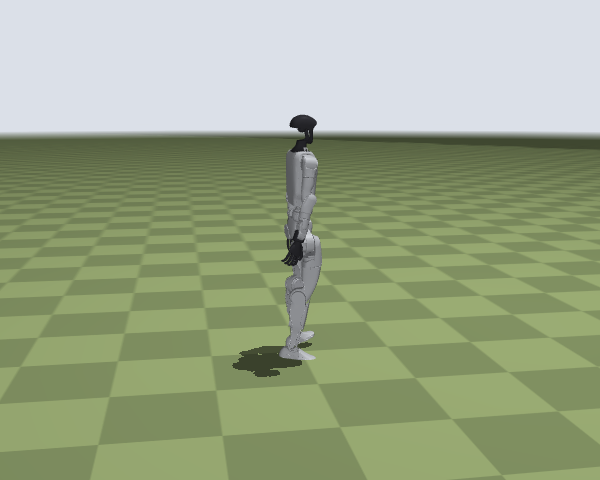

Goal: Upper body actions

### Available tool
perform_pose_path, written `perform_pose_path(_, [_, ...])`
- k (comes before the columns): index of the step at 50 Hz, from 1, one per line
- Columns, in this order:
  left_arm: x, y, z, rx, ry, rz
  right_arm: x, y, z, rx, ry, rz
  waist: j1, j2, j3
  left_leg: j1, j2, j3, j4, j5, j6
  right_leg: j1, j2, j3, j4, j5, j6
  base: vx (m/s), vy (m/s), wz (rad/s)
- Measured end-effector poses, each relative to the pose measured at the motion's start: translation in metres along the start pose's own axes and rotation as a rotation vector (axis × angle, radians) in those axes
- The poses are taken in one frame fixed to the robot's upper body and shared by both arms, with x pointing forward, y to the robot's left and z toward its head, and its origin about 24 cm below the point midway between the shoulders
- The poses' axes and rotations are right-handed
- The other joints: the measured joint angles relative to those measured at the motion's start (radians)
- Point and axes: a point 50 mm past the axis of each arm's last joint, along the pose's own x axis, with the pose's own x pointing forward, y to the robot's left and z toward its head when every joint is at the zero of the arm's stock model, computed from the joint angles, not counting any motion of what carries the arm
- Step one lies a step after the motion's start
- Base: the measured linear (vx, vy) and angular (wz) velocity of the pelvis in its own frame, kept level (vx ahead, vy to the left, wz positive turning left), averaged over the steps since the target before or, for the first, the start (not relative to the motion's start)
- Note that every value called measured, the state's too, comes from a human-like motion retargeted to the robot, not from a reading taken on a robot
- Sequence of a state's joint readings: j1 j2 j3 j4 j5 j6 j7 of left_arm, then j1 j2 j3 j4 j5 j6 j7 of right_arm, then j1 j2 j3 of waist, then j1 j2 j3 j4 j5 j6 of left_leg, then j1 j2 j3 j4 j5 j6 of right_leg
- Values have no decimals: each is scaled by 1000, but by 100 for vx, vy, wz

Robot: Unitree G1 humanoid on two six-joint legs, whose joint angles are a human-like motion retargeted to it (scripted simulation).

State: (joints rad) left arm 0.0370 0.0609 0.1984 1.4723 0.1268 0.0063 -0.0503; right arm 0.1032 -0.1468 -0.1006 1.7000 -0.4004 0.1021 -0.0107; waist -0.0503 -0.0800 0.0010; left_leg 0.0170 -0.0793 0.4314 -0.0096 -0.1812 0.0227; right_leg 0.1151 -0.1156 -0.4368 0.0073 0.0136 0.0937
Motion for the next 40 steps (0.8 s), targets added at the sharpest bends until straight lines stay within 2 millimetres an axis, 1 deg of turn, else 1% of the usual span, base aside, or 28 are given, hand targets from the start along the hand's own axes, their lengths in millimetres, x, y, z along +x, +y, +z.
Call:
perform_pose_path(2, [0, 2, -3, 25, 13, -17, 0, -5, -1, -26, -5, -11, -7, 7, -8, 1, 5, 11, -2, -6, 0, -5, 3, 8, 1, 2, 0, 0, 0, -23])
perform_pose_path(5, [-1, 7, -14, 39, 60, -15, -1, -17, 3, -98, -5, -64, -23, 23, -22, 0, 14, 31, -2, -17, -2, -18, 8, 21, 2, 6, -1, -1, 3, -33])
perform_pose_path(7, [-2, 11, -21, 48, 95, 3, -3, -23, 11, -145, -15, -96, -31, 31, -26, 2, 19, 46, -3, -23, -3, -25, 10, 31, 3, 10, -2, -2, 3, -39])
perform_pose_path(10, [-4, 17, -30, 68, 150, 36, -7, -26, 29, -204, -60, -114, -39, 39, -24, 12, 23, 70, -7, -31, -4, -31, 12, 47, 5, 15, -4, -1, 1, -38])
perform_pose_path(13, [-6, 21, -35, 85, 184, 50, -10, -20, 51, -229, -146, -88, -40, 40, -23, 22, 24, 87, -13, -38, -5, -35, 12, 58, 7, 19, -6, 2, -1, -27])
perform_pose_path(17, [-5, 20, -35, 91, 182, 45, -15, -6, 77, -238, -265, -25, -39, 41, -25, 29, 23, 99, -19, -44, -4, -38, 13, 67, 9, 22, -7, 0, 0, 0])
perform_pose_path(19, [-5, 18, -34, 89, 173, 39, -18, 0, 87, -247, -307, 1, -38, 41, -25, 33, 22, 103, -23, -47, -4, -38, 13, 70, 8, 24, -7, 0, 0, 0])
perform_pose_path(23, [-4, 14, -29, 93, 153, 24, -22, 10, 99, -299, -357, 48, -33, 38, -31, 38, 18, 108, -28, -54, -3, -39, 10, 72, 8, 25, -7, 0, 0, 0])
perform_pose_path(27, [-3, 11, -23, 101, 129, 14, -24, 13, 104, -379, -369, 58, -29, 33, -34, 39, 15, 108, -30, -60, -1, -39, 7, 69, 10, 25, -7, 0, 0, 0])
perform_pose_path(31, [-2, 8, -17, 113, 104, 2, -23, 9, 103, -462, -367, 19, -28, 30, -34, 41, 12, 106, -31, -66, 0, -37, 5, 66, 10, 23, -6, 0, 0, 0])
perform_pose_path(35, [-2, 8, -15, 124, 94, 1, -20, 2, 93, -477, -324, -24, -28, 27, -34, 43, 10, 105, -33, -71, 2, -34, 5, 62, 10, 22, -7, 0, 0, 0])
perform_pose_path(40, [-2, 11, -17, 121, 105, 9, -14, -5, 74, -404, -240, -36, -29, 23, -29, 47, 10, 107, -33, -78, 2, -30, 5, 60, 10, 22, -8, 0, 0, 0])
